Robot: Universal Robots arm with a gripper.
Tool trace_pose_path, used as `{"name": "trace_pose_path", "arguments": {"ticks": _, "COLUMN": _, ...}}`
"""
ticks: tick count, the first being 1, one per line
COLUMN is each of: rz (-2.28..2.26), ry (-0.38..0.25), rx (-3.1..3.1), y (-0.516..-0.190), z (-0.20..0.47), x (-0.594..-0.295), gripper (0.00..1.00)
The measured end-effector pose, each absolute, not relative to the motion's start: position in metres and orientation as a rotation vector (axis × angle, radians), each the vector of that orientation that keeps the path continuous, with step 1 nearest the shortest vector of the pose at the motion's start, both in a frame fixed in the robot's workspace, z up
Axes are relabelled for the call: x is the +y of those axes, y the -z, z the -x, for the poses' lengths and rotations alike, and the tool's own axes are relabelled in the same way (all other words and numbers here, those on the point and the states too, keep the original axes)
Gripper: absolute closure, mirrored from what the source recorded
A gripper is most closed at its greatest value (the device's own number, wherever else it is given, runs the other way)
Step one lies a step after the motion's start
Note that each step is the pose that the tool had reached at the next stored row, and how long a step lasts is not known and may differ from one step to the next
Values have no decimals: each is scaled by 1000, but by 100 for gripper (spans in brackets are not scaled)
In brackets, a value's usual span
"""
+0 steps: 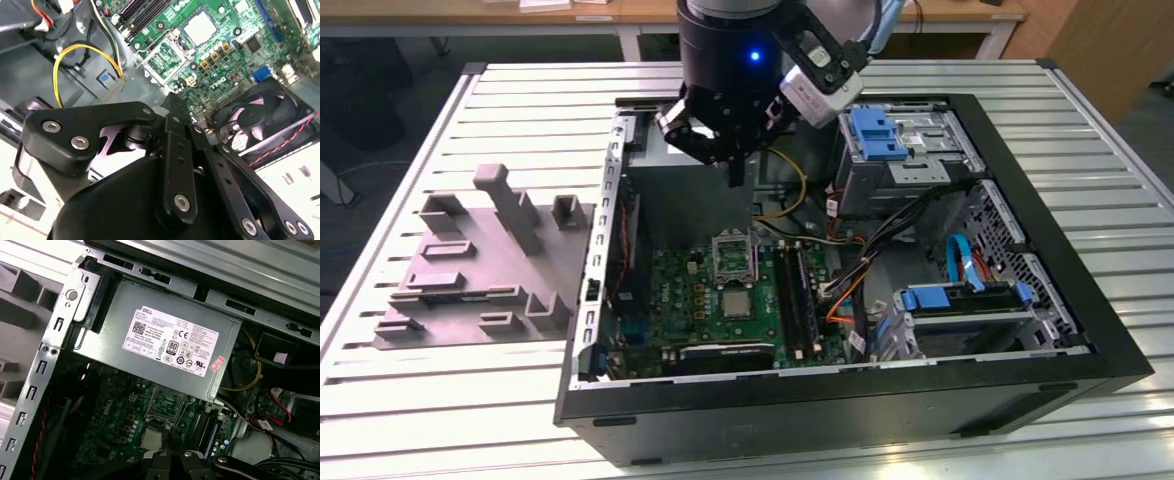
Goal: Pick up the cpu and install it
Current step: 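Close the cpu cover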
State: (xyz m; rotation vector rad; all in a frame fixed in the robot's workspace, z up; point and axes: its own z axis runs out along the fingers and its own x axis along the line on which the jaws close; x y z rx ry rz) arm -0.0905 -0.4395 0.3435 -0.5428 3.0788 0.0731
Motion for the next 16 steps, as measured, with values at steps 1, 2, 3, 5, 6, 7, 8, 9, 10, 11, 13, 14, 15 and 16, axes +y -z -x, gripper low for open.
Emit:
{"name": "trace_pose_path", "arguments": {"ticks": 1, "rz": 548, "ry": -73, "rx": 3078, "y": -343, "z": 90, "x": -440, "gripper": 89}}
{"name": "trace_pose_path", "arguments": {"ticks": 2, "rz": 548, "ry": -73, "rx": 3078, "y": -342, "z": 90, "x": -442, "gripper": 89}}
{"name": "trace_pose_path", "arguments": {"ticks": 3, "rz": 548, "ry": -74, "rx": 3078, "y": -340, "z": 88, "x": -444, "gripper": 89}}
{"name": "trace_pose_path", "arguments": {"ticks": 5, "rz": 548, "ry": -74, "rx": 3078, "y": -338, "z": 84, "x": -446, "gripper": 89}}
{"name": "trace_pose_path", "arguments": {"ticks": 6, "rz": 548, "ry": -74, "rx": 3078, "y": -336, "z": 81, "x": -447, "gripper": 89}}
{"name": "trace_pose_path", "arguments": {"ticks": 7, "rz": 548, "ry": -74, "rx": 3078, "y": -335, "z": 77, "x": -447, "gripper": 89}}
{"name": "trace_pose_path", "arguments": {"ticks": 8, "rz": 548, "ry": -74, "rx": 3078, "y": -333, "z": 73, "x": -447, "gripper": 89}}
{"name": "trace_pose_path", "arguments": {"ticks": 9, "rz": 549, "ry": -74, "rx": 3079, "y": -331, "z": 68, "x": -447, "gripper": 89}}
{"name": "trace_pose_path", "arguments": {"ticks": 10, "rz": 551, "ry": -74, "rx": 3079, "y": -329, "z": 64, "x": -446, "gripper": 89}}
{"name": "trace_pose_path", "arguments": {"ticks": 11, "rz": 553, "ry": -75, "rx": 3079, "y": -328, "z": 61, "x": -446, "gripper": 89}}
{"name": "trace_pose_path", "arguments": {"ticks": 13, "rz": 582, "ry": -75, "rx": 3074, "y": -325, "z": 60, "x": -446, "gripper": 89}}
{"name": "trace_pose_path", "arguments": {"ticks": 14, "rz": 610, "ry": -75, "rx": 3069, "y": -323, "z": 60, "x": -446, "gripper": 89}}
{"name": "trace_pose_path", "arguments": {"ticks": 15, "rz": 640, "ry": -75, "rx": 3063, "y": -321, "z": 60, "x": -446, "gripper": 89}}
{"name": "trace_pose_path", "arguments": {"ticks": 16, "rz": 667, "ry": -75, "rx": 3058, "y": -320, "z": 60, "x": -446, "gripper": 89}}
